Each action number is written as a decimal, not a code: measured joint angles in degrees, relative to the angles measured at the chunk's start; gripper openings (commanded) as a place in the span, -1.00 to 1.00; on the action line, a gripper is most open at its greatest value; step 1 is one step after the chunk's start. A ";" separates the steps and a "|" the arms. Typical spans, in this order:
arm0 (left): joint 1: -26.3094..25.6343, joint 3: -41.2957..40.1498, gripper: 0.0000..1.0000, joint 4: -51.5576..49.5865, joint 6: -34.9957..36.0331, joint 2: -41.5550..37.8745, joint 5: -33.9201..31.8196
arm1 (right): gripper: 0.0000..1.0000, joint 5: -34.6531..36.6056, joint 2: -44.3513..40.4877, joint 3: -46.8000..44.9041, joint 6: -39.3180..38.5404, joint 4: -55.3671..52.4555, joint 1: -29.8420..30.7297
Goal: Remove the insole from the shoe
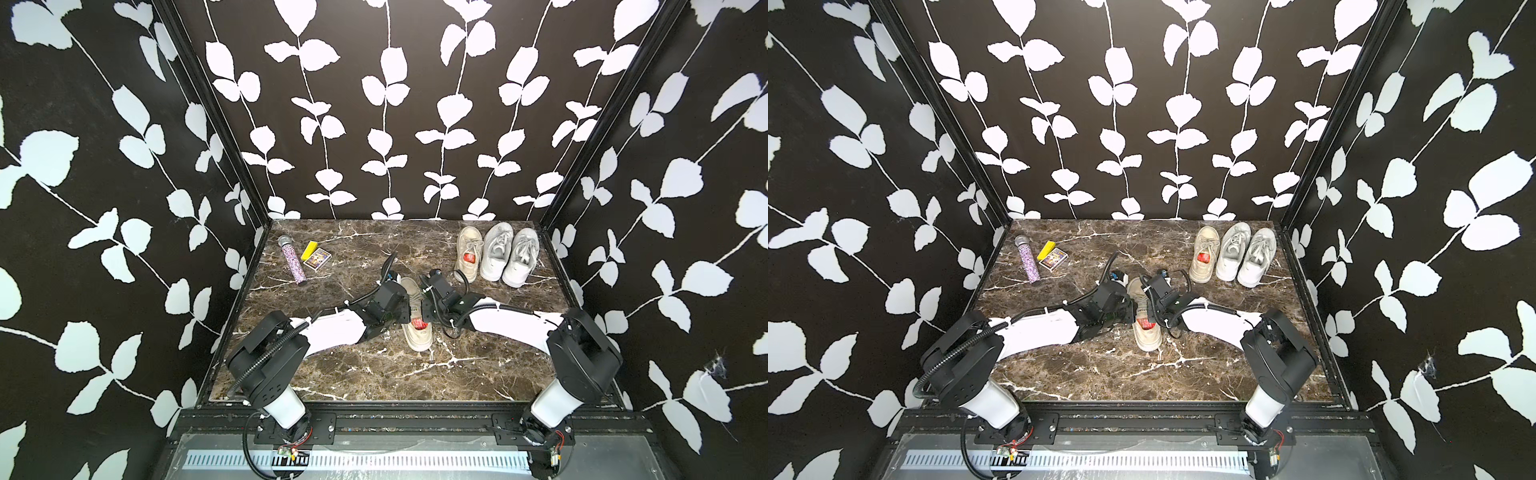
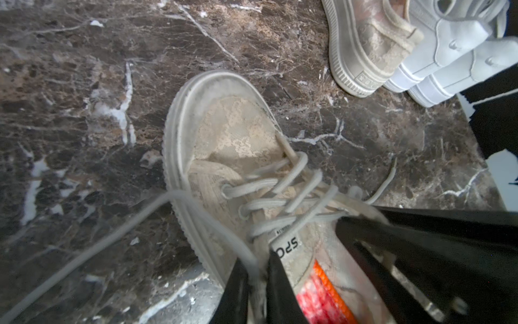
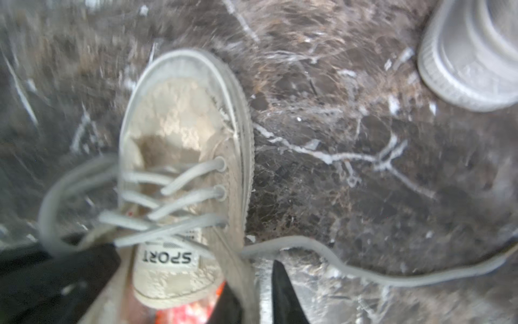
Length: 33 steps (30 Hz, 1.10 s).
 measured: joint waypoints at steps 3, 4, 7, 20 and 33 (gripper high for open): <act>0.81 -2.01 -0.97 1.11 -0.26 -1.73 1.29 | -0.89 -1.84 -0.50 -1.95 1.20 1.68 -1.20; 0.92 -2.56 -1.00 1.42 -0.26 -2.29 1.73 | -0.89 -2.54 -0.59 -2.40 1.36 2.34 -1.46; 1.20 -3.65 -1.00 1.77 -0.22 -3.28 2.73 | -0.75 -4.26 -0.74 -2.82 0.92 3.87 -1.66; 2.84 -3.69 -1.00 4.28 -2.32 -2.40 6.64 | -0.06 -8.94 -5.84 -1.49 -6.40 -1.40 -1.75; 2.84 -3.61 -1.00 4.74 -3.37 -1.68 6.84 | -0.39 -9.22 -6.23 5.62 2.34 -7.78 6.67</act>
